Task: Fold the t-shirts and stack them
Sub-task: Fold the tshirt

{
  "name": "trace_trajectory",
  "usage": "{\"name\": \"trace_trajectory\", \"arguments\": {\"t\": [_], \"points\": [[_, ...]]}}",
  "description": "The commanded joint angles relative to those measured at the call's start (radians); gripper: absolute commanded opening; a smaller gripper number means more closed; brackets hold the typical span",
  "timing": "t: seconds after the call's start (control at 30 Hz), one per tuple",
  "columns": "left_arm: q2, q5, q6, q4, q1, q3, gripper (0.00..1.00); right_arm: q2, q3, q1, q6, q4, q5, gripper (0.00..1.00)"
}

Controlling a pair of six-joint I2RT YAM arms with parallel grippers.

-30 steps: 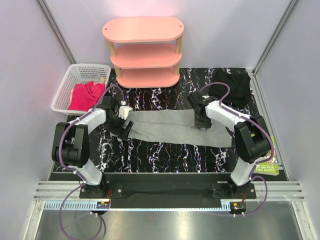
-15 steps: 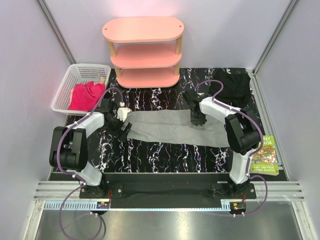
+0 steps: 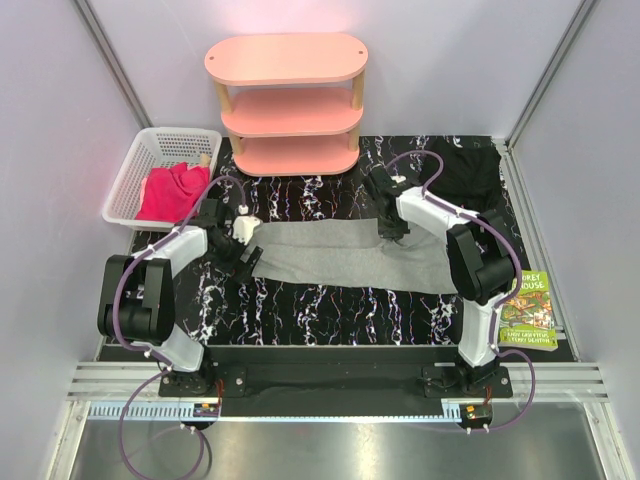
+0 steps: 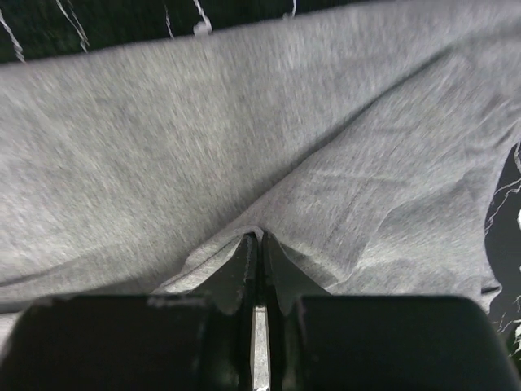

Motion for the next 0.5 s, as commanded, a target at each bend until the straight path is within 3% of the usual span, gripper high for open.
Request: {"name": "trace_trajectory", "arguments": {"t": [0.0,0.07,0.2,0.23,0.3,0.33,0.47], "points": [[0.007,-0.056,0.012,-0.027,0.019,-0.043,0.99,0.022,0.111,-0.029,-0.034,0.017,0.058,0.08],[0.002,-0.062,0.014,-0.027,0.019,-0.047,0.99,0.054,0.157,-0.039,-0.040,0.017,0.043,0.11],[-0.005,-0.068,0.018,-0.029,0.019,-0.051,0.99,0.129,0.227,-0.049,-0.057,0.015,-0.012,0.37],[-0.007,-0.067,0.020,-0.036,0.019,-0.051,0.99,0.155,0.238,-0.047,-0.060,0.015,-0.025,0.62],[-0.010,-0.070,0.024,-0.041,0.019,-0.050,0.99,0.177,0.267,-0.047,-0.063,0.000,-0.049,0.92],[-0.013,-0.073,0.028,-0.044,0.019,-0.048,0.99,0.192,0.278,-0.049,-0.065,-0.009,-0.052,0.99],[-0.019,-0.079,0.034,-0.052,0.019,-0.043,0.99,0.151,0.271,-0.058,-0.054,-0.031,-0.013,1.00]]}}
